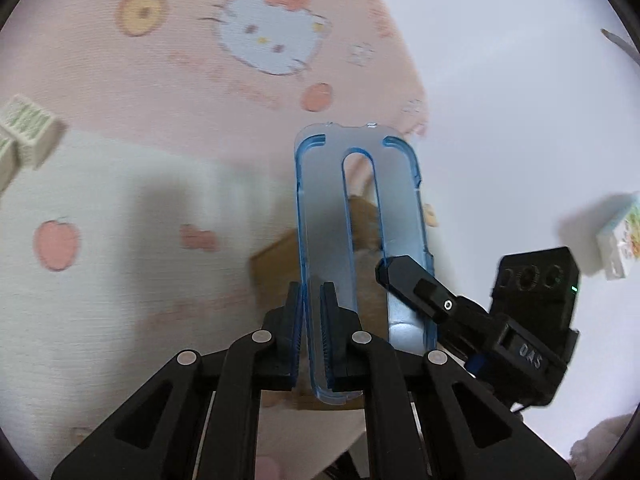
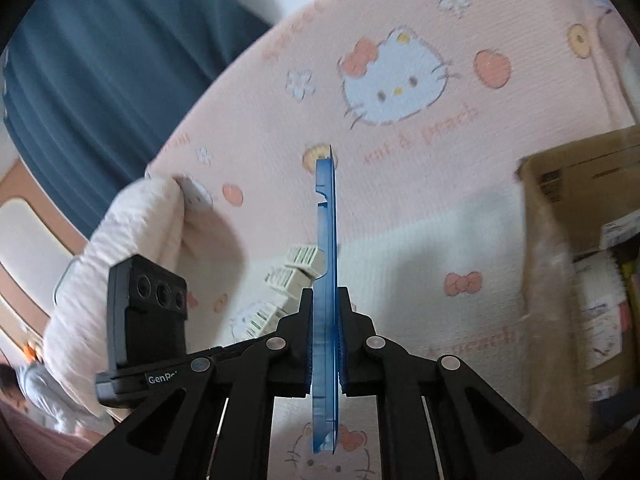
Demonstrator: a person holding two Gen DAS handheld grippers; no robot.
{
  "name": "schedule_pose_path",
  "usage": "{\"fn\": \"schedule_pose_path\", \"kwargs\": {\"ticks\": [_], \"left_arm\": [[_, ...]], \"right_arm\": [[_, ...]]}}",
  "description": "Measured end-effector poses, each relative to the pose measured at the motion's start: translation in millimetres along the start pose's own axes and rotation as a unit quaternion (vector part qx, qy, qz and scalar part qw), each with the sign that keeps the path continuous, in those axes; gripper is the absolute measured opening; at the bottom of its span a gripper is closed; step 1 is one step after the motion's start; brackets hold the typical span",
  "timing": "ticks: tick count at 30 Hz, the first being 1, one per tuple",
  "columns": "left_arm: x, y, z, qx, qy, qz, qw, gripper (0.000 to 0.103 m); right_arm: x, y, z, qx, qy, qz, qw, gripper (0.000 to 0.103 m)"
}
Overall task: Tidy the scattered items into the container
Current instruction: 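Carry the blue holder with the left gripper into the cardboard box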
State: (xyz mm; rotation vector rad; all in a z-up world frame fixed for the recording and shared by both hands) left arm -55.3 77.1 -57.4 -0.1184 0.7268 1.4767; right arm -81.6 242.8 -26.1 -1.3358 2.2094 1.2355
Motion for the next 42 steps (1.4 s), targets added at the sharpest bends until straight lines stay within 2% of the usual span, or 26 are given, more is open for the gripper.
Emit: {"fn": "schedule_pose_path", "kwargs": {"ticks": [4, 9, 14, 17, 23, 28, 32, 38, 42], "left_arm": [[12.1, 11.3, 43.4, 0.040, -0.018, -0.013, 0.9989, 0.009], [39.5, 10.5, 99.1, 0.086, -0.045, -0.052, 0.9939, 0.009], [79.9, 6.4, 126.4, 0.114, -0.034, -0.092, 0.9887, 0.009], [104.1, 1.6, 127.0, 0.099, -0.022, -0.121, 0.9874, 0.009], [125.2, -8.6, 124.5, 0.100, 0.012, -0.149, 0.9837, 0.009], [127.7, -6.2, 122.2, 0.114, 0.065, -0.149, 0.9800, 0.009], [126.1, -2.2, 118.0, 0.111, 0.075, -0.148, 0.9799, 0.009], [120.6, 7.4, 114.5, 0.126, 0.094, -0.139, 0.9778, 0.009], [122.3, 11.2, 111.1, 0.128, 0.095, -0.142, 0.9770, 0.009]], "right_arm": [[-39.3, 16.9, 16.4, 0.040, 0.028, 0.011, 0.999, 0.007], [-83.2, 28.3, 42.4, 0.060, 0.032, 0.020, 0.997, 0.007], [-115.1, 28.4, 72.1, 0.078, 0.000, 0.019, 0.997, 0.007], [-122.0, 22.5, 96.2, 0.104, -0.024, 0.006, 0.994, 0.007], [-116.5, 3.4, 142.9, 0.180, -0.018, -0.023, 0.983, 0.007], [-98.4, -15.7, 180.8, 0.246, -0.017, -0.070, 0.966, 0.007], [-84.9, -25.5, 196.6, 0.257, -0.069, -0.110, 0.958, 0.007], [-55.5, -24.9, 208.5, 0.249, -0.108, -0.167, 0.948, 0.007], [-30.9, -21.4, 208.9, 0.252, -0.085, -0.192, 0.945, 0.007]]}}
Point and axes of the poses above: each gripper's, at about its wrist camera, not at the fingertips, and x roughly the way its jaws point, z to its right, y to its top, the point moved 7 cm from there along x, roughly the way its jaws point, and after that the axes turned 9 degrees about -z, right-handed, at the moved point
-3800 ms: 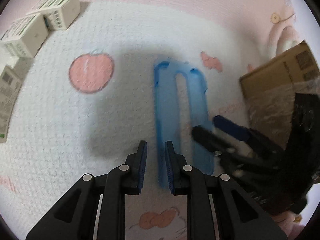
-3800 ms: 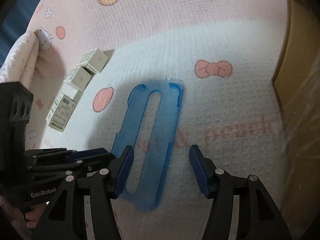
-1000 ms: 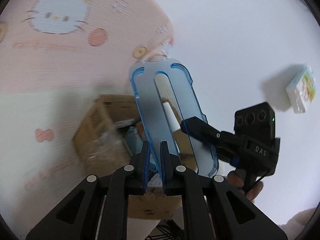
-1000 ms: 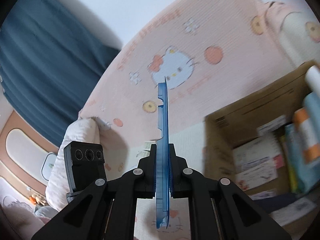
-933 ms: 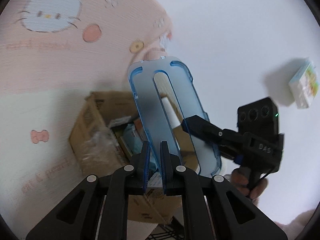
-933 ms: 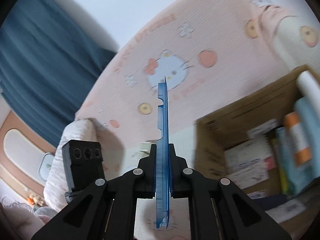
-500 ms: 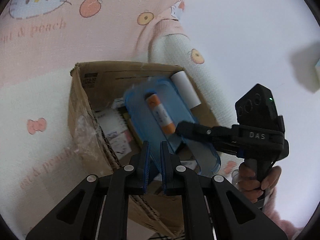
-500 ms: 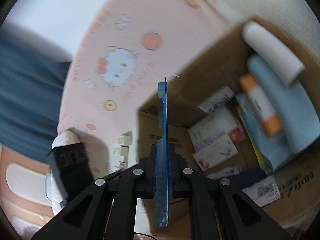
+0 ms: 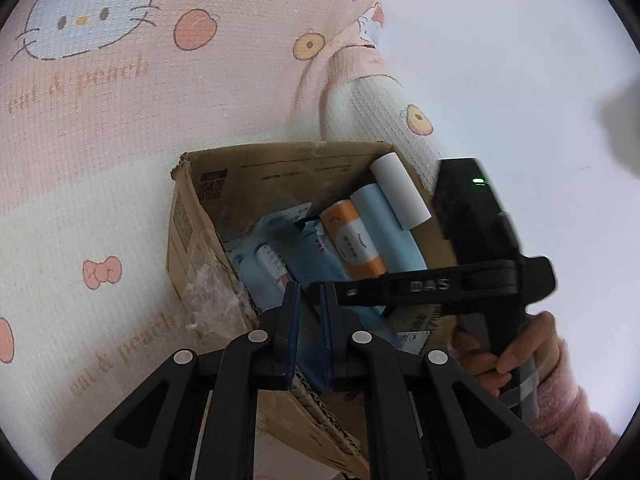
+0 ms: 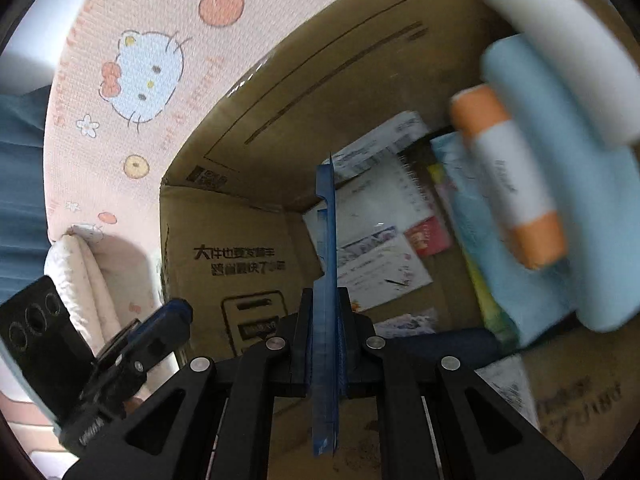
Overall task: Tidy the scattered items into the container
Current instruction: 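Carry the blue holder with the left gripper into the cardboard box, then open the left gripper to release the holder and withdraw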
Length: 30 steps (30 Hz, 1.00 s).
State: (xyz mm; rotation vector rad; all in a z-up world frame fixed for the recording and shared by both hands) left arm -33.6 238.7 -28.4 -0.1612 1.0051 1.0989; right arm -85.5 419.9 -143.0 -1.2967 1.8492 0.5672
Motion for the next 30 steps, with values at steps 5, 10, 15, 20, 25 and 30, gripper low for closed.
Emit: {"fn": "schedule_pose_path", "kwargs": {"ticks": [5, 10, 15, 20, 25, 30], "left_arm": [[0.7, 1.7, -4.8, -0.006, 0.002, -0.004, 1.0000, 0.009], [2.4, 0.8, -0.9, 0.010, 0.010, -0.007, 0.9999, 0.009], [7.3, -1.6, 3.9, 0.030, 0.027, -0.007, 0.9991, 0.009], [5.1, -4.2, 4.3, 0.048, 0.048, -0.004, 0.9977, 0.012], [-8.4, -3.0, 9.1, 0.064, 0.064, 0.016, 0.9958, 0.026], [-31.7, -7.3, 7.8, 0.053, 0.039, 0.041, 0.9970, 0.053]], "right_arm": [[25.7, 3.6, 36.8, 0.026, -0.151, -0.056, 0.987, 0.008], [6.3, -2.4, 39.9, 0.000, -0.181, -0.033, 0.983, 0.009], [11.6, -12.5, 30.1, -0.031, -0.190, -0.054, 0.980, 0.028], [9.8, -19.4, 21.1, -0.065, -0.234, -0.029, 0.970, 0.035], [-12.9, -32.9, 0.9, -0.061, -0.197, 0.010, 0.978, 0.043], [-37.9, -49.2, -29.6, -0.086, -0.229, 0.062, 0.968, 0.051]]}}
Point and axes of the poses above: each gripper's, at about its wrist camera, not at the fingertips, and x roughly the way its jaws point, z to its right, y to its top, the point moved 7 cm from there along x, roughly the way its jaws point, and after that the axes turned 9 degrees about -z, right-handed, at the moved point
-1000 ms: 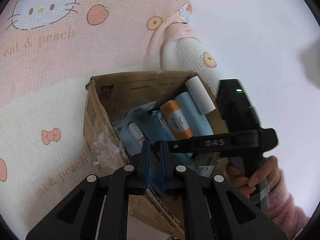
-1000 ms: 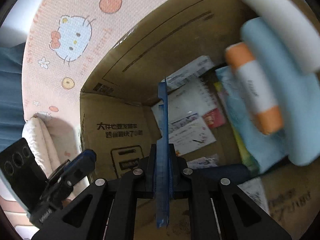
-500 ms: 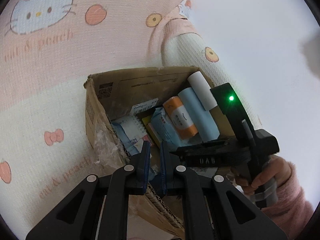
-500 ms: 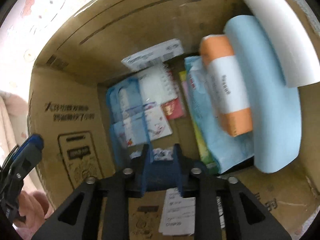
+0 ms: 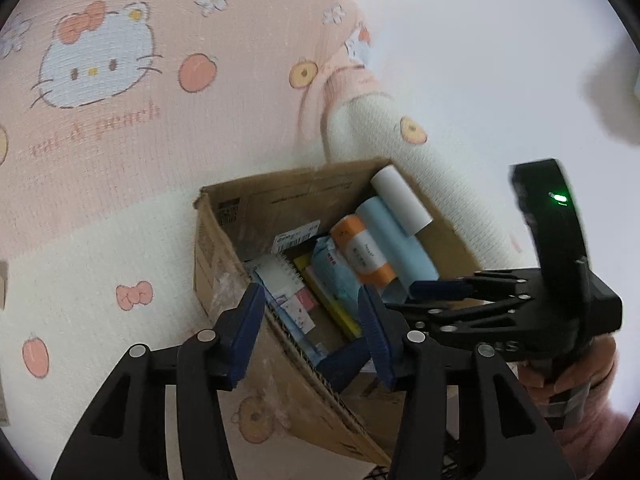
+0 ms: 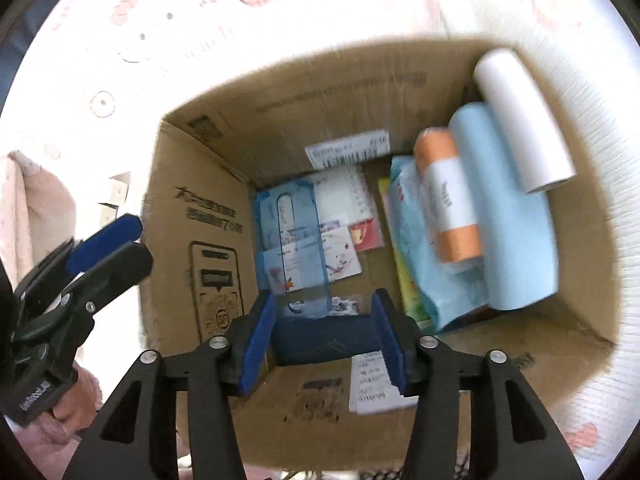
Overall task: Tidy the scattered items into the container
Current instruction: 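Open the left gripper to release the holder and withdraw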
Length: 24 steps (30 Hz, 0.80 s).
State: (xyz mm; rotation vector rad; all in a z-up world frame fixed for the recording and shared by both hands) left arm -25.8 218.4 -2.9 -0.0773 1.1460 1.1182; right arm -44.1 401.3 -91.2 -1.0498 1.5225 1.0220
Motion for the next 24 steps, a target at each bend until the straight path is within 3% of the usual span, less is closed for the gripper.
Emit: {"fn": "schedule_pose_path", "kwargs": {"ticks": [3, 9, 17, 21, 24], "left_arm": [[-15.1, -5.8, -8.4, -0.005, 0.006, 0.015, 0.9999, 0.054], [-43.8, -28.2, -39.0, 0.000, 0.046, 0.042, 0.9980, 0.054], [-70.6, -67.0, -122.3, -0.035, 0.110, 0.047, 0.9922, 0.055], [-80.5, -90.2, -179.6, -0.077, 0.147, 0.035, 0.9856, 0.055], [-88.0, -106.4, -220.6, -0.127, 0.155, 0.028, 0.9794, 0.055]], "right_arm": [[-26.8, -4.6, -18.8, -0.006, -0.001, 0.051, 0.999, 0.063], [-44.8, -2.4, -62.5, -0.028, 0.001, 0.100, 0.995, 0.068], [-36.4, 3.0, -139.1, -0.101, -0.023, 0.110, 0.989, 0.069], [-20.0, 9.1, -174.4, -0.122, -0.001, 0.111, 0.986, 0.070], [1.4, 14.3, -200.6, -0.135, 0.023, 0.096, 0.986, 0.071]]}}
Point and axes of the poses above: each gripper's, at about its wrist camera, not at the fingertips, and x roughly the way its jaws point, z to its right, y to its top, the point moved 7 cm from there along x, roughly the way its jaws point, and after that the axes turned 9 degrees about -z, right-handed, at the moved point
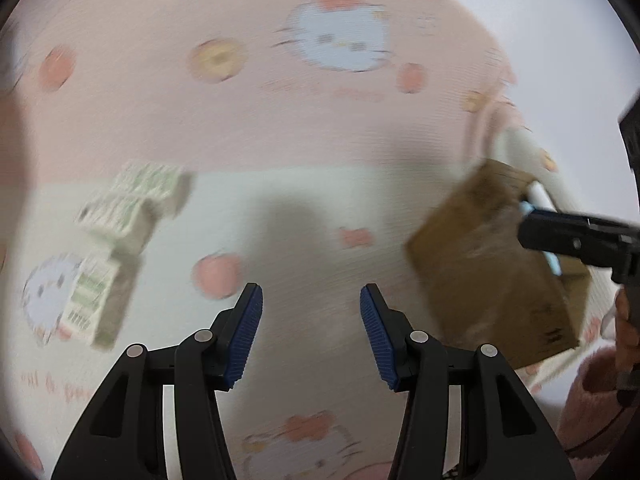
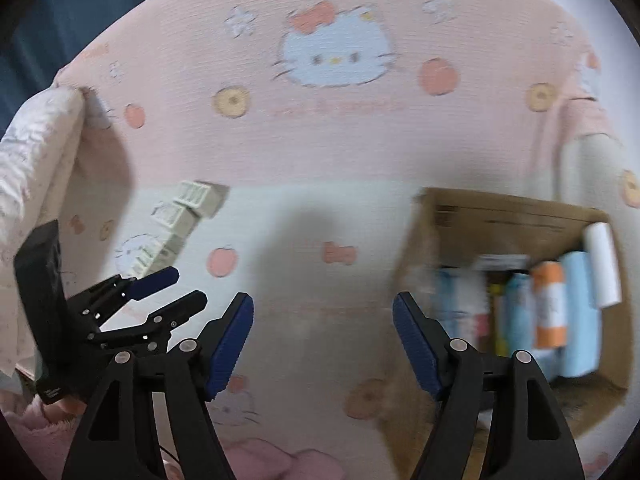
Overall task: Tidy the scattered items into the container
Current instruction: 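Move the left gripper toward the white medicine boxes on the bed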
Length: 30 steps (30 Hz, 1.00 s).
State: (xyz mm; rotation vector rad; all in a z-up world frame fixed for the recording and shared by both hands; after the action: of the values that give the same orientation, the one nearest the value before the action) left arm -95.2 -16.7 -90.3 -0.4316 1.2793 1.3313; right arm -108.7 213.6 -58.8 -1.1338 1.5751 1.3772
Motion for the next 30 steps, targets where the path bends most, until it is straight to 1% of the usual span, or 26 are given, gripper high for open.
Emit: {"fn": "schedule_pose_path", "kwargs": {"ticks": [1, 2, 3, 7, 9, 12, 13, 14, 15, 16, 17, 18, 19, 20, 21, 22, 23, 24, 25, 27, 29, 30], "left_arm": [[-1.4, -2.1, -12.3, -0.013, 0.003, -0.001, 0.9999, 0.055], [-3.6, -3.8, -31.6, -0.033, 0.012, 0.002, 0.9994, 0.055], [-6.2, -4.5, -41.7, -0.045, 0.018, 0.006, 0.9988, 0.055], [-25.8, -6.7, -94.2, -0.087, 0.057, 0.040, 0.9937, 0.055], [-32.3, -8.4, -114.2, -0.099, 0.077, 0.050, 0.9909, 0.055], [-32.2, -11.5, -151.7, -0.124, 0.110, 0.050, 0.9849, 0.055], [-31.4, -12.8, -163.6, -0.134, 0.118, 0.052, 0.9825, 0.052], [-31.6, -14.2, -176.4, -0.147, 0.130, 0.058, 0.9789, 0.034], [-34.1, -16.9, -194.8, -0.168, 0.158, 0.069, 0.9705, 0.006], [-36.8, -18.2, -206.4, -0.181, 0.174, 0.072, 0.9652, 0.001], [-33.2, -20.1, -218.3, -0.191, 0.185, 0.066, 0.9616, 0.002], [-26.7, -22.6, -229.9, -0.202, 0.188, 0.055, 0.9596, 0.002], [-22.0, -24.3, -236.0, -0.210, 0.182, 0.052, 0.9592, 0.002], [-15.8, -25.3, -240.6, -0.216, 0.169, 0.049, 0.9604, 0.002], [-9.6, -27.2, -244.7, -0.222, 0.147, 0.047, 0.9628, 0.002], [-6.1, -29.5, -247.9, -0.228, 0.137, 0.044, 0.9630, 0.002], [0.1, -30.7, -250.8, -0.235, 0.129, 0.040, 0.9625, 0.002], [6.8, -31.9, -253.8, -0.244, 0.114, 0.035, 0.9624, 0.002], [11.6, -32.7, -254.1, -0.248, 0.098, 0.030, 0.9632, 0.002], [20.4, -33.8, -247.8, -0.243, 0.067, 0.018, 0.9676, 0.002], [29.8, -34.3, -239.7, -0.225, 0.051, -0.004, 0.9730, 0.002], [35.5, -34.6, -230.6, -0.210, 0.036, -0.014, 0.9770, 0.001]], "right_arm": [[11.9, 2.4, -8.3, -0.003, 0.008, -0.006, 1.000, 0.071], [19.8, 3.8, -13.2, -0.005, 0.010, -0.010, 1.000, 0.071], [27.8, 4.4, -19.1, -0.007, 0.010, -0.014, 1.000, 0.071], [73.9, 6.7, -44.9, -0.025, 0.013, -0.036, 0.999, 0.071], [89.7, 5.9, -54.8, -0.031, 0.030, -0.043, 0.998, 0.071], [115.0, 5.5, -72.7, -0.037, 0.055, -0.052, 0.996, 0.071], [124.6, 6.2, -81.5, -0.040, 0.070, -0.052, 0.995, 0.071], [130.3, 7.3, -87.3, -0.042, 0.083, -0.050, 0.994, 0.071], [135.9, 8.4, -93.1, -0.043, 0.096, -0.047, 0.993, 0.071], [143.6, 10.3, -100.1, -0.041, 0.111, -0.040, 0.992, 0.071], [148.3, 11.7, -104.1, -0.039, 0.119, -0.032, 0.992, 0.070], [154.5, 13.0, -107.6, -0.035, 0.119, -0.025, 0.992, 0.044], [165.3, 13.6, -109.2, -0.028, 0.107, -0.034, 0.993, 0.019], [174.1, 13.7, -110.5, -0.018, 0.105, -0.046, 0.993, 0.004], [179.0, 14.3, -112.5, -0.011, 0.120, -0.049, 0.991, 0.004], [185.2, 15.5, -117.3, -0.007, 0.145, -0.054, 0.988, 0.004], [191.0, 16.9, -120.4, -0.008, 0.153, -0.060, 0.986, 0.004], [195.2, 26.1, -118.9, 0.119, 0.142, -0.017, 0.983, 0.004], [198.5, 28.9, -122.9, 0.113, 0.151, -0.012, 0.982, 0.004], [201.0, 32.1, -128.5, 0.105, 0.163, -0.003, 0.981, 0.004], [205.8, 33.3, -135.3, 0.094, 0.169, -0.002, 0.981, 0.004], [206.7, 33.0, -137.6, 0.090, 0.172, 0.000, 0.981, 0.004]]}}
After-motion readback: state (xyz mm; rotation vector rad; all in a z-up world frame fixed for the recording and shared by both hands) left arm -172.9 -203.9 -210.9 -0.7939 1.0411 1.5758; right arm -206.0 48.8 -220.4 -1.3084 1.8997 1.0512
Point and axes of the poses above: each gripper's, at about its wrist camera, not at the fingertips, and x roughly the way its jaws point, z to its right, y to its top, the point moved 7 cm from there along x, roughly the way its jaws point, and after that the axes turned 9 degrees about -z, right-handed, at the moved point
